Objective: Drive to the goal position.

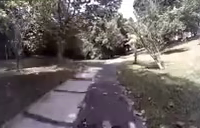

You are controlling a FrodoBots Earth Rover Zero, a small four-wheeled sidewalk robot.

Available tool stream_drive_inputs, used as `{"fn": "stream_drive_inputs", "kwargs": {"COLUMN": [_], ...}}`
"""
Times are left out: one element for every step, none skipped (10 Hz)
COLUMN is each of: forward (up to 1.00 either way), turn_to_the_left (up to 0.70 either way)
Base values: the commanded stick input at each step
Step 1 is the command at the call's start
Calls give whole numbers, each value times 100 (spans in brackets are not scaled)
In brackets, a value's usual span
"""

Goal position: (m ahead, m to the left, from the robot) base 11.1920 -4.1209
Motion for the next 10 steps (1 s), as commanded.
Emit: {"fn": "stream_drive_inputs", "kwargs": {"forward": [100,100,100,100,100,100,100,100,100,100], "turn_to_the_left": [-30,-11,0,0,0,-5,-9,-7,-3,0]}}
